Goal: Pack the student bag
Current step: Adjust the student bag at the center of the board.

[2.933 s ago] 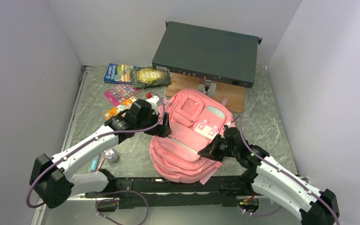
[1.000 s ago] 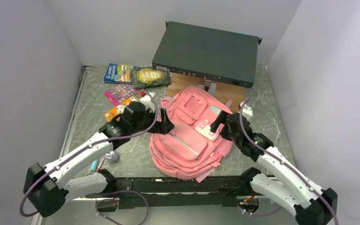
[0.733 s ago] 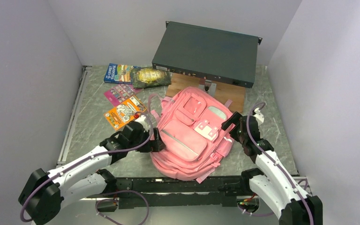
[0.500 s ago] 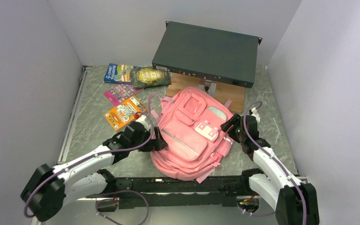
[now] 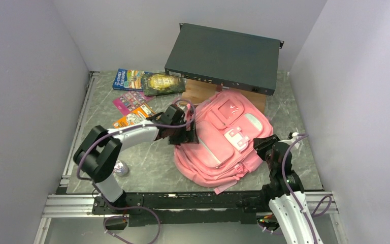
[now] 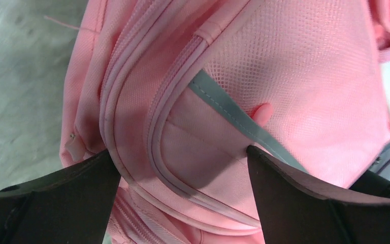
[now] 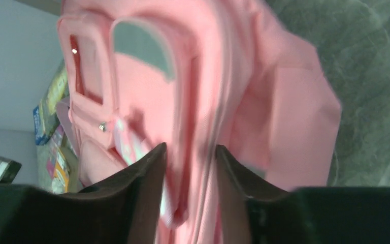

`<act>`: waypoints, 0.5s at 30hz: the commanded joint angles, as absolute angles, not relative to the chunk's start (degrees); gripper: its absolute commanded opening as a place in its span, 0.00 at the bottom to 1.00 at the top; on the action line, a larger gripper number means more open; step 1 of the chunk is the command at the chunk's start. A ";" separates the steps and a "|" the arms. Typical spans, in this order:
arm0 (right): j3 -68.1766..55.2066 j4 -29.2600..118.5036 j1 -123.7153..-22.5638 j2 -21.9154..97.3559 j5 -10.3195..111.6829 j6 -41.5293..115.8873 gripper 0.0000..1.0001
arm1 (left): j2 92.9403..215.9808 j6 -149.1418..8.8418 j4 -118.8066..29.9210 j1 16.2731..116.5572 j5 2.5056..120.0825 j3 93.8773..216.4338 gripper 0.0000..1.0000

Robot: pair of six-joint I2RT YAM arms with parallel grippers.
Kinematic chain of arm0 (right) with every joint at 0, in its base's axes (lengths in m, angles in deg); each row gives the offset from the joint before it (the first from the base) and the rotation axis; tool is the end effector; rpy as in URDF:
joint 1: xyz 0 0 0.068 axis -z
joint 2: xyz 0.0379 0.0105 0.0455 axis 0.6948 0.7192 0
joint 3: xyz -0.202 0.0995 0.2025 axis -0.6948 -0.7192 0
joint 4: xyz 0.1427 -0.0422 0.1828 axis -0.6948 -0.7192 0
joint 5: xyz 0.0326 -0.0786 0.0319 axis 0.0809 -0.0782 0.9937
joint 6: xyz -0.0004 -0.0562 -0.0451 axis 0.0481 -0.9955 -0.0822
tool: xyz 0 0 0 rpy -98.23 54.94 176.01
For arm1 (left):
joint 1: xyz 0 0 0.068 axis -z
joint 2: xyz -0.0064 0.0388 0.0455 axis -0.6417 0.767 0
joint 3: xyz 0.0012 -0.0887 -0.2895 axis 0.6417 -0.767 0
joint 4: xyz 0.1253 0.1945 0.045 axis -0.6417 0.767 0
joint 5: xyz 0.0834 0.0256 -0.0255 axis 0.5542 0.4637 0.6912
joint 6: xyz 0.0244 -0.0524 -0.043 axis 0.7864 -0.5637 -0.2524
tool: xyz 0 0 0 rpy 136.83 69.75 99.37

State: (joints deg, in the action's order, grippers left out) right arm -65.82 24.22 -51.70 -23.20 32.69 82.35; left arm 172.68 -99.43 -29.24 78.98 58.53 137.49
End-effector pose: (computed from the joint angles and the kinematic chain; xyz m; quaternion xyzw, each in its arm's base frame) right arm 0.0850 0.0007 0.2046 0.3614 0.7591 0.2008 0.5029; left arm 0.2461 -0.2145 0.2125 0.0164 0.9421 -0.2766 0.1886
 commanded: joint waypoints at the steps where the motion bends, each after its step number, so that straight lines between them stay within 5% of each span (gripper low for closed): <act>1: -64.36 15.94 -52.79 -25.15 34.18 85.24 0.60 | 177.70 -95.58 -39.41 79.55 57.45 149.77 0.96; 3: -61.94 13.83 -52.76 -23.76 34.44 82.45 0.81 | 176.32 -94.03 -37.99 79.55 59.43 149.77 0.99; 6: -58.04 11.48 -52.82 -22.60 37.76 77.99 0.99 | 172.27 -92.04 -36.67 79.47 61.29 146.62 1.00; 15: -51.90 11.82 -57.33 -10.47 58.31 67.80 0.99 | 154.69 -85.78 -29.06 79.47 64.03 136.72 1.00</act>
